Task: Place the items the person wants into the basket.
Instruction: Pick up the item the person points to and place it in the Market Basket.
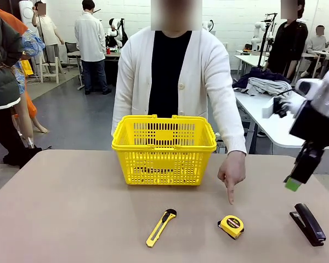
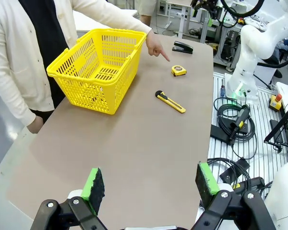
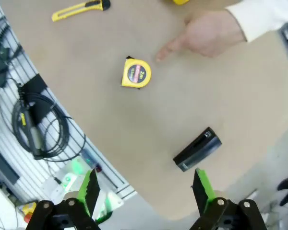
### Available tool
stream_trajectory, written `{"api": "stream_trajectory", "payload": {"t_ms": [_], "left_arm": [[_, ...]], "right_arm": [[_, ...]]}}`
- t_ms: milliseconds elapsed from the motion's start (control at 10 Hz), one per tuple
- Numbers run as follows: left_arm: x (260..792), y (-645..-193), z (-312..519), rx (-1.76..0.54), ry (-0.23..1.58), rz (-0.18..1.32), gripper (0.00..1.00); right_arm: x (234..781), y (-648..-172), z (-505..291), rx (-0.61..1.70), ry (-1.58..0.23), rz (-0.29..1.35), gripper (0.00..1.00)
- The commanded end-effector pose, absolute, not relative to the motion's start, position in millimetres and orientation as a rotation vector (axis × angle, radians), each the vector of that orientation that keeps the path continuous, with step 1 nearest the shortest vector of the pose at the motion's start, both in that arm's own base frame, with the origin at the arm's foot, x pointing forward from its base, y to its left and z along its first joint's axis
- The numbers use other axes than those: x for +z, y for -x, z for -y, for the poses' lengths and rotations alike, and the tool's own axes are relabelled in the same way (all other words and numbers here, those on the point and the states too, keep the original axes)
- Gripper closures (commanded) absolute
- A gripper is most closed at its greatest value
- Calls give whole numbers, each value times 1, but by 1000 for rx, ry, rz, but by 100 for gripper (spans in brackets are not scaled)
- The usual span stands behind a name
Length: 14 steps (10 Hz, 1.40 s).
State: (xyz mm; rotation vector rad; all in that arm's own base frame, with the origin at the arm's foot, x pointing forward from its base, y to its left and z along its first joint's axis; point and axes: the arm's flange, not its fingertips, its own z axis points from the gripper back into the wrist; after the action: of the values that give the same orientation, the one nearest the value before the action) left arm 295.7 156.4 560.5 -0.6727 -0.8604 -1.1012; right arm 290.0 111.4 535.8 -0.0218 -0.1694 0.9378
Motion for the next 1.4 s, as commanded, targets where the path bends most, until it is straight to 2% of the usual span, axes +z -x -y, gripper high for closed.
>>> {"api": "stream_trajectory", "payload": {"t_ms": [0, 200, 500, 700, 800, 1300], "left_arm": [[561, -296, -158, -1118, 680, 892, 1], [561, -296, -158, -1118, 680, 892, 1], [561, -296, -158, -1118, 680, 892, 1], [561, -296, -158, -1118, 680, 892, 1], [561, -296, -158, -1118, 680, 892, 1], [561, -296, -158, -1118, 680, 892, 1]], "right_arm": [[515, -304, -119, 931, 21, 236, 0], [496, -308, -113, 927, -22, 312, 0], [472, -305, -107, 928, -60, 317, 0], [472, -304, -106, 934, -70, 313, 0], [502, -327, -110, 913, -21, 302, 0], [502, -327, -110, 913, -21, 302, 0]]}}
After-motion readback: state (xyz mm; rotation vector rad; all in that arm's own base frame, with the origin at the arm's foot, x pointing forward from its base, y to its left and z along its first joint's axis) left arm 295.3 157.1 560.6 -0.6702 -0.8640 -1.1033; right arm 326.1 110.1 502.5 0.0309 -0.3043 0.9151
